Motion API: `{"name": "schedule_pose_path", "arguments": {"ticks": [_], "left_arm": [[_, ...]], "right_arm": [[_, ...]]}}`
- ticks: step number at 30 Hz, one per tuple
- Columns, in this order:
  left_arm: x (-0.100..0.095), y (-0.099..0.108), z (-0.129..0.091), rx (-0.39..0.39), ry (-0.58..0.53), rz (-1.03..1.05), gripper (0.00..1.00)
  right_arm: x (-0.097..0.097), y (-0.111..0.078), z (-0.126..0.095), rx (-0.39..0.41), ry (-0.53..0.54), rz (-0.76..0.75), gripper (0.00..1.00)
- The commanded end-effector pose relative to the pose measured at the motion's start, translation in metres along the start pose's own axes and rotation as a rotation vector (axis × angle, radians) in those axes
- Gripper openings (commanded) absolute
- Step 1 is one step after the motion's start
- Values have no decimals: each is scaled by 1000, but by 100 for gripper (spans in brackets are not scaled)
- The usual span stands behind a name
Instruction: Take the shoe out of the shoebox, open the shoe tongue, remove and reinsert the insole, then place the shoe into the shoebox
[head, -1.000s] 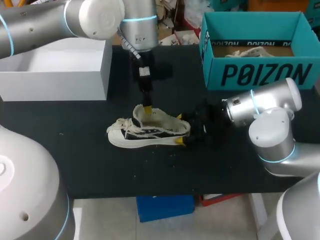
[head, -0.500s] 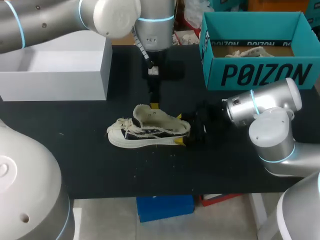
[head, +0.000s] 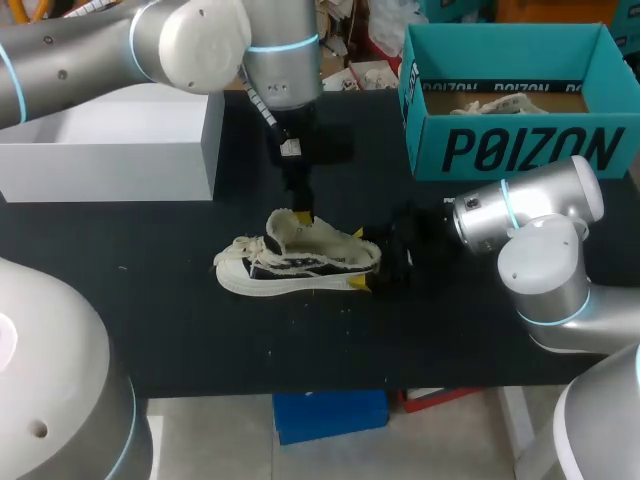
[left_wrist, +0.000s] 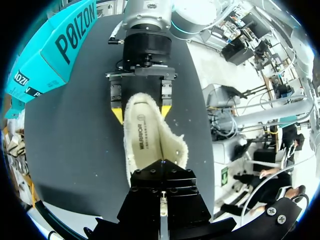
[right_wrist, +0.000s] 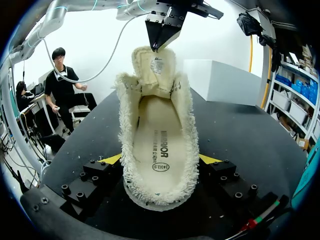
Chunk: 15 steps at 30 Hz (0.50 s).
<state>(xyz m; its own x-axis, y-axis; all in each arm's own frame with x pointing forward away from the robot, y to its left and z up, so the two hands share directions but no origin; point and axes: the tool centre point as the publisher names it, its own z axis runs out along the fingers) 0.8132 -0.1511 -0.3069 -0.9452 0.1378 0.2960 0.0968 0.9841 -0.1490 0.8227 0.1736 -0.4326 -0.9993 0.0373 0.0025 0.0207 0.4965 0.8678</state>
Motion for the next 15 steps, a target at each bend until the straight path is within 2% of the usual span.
{"name": "schedule_pose_path", "arguments": {"ticks": [1, 15], "left_arm": [[0, 0, 1, 0, -2, 1, 0], [-7, -3, 20, 29, -34, -12, 0]], "right_arm": [[0, -2, 1, 1, -2, 1, 0], [0, -2, 1, 1, -2, 1, 0]]}}
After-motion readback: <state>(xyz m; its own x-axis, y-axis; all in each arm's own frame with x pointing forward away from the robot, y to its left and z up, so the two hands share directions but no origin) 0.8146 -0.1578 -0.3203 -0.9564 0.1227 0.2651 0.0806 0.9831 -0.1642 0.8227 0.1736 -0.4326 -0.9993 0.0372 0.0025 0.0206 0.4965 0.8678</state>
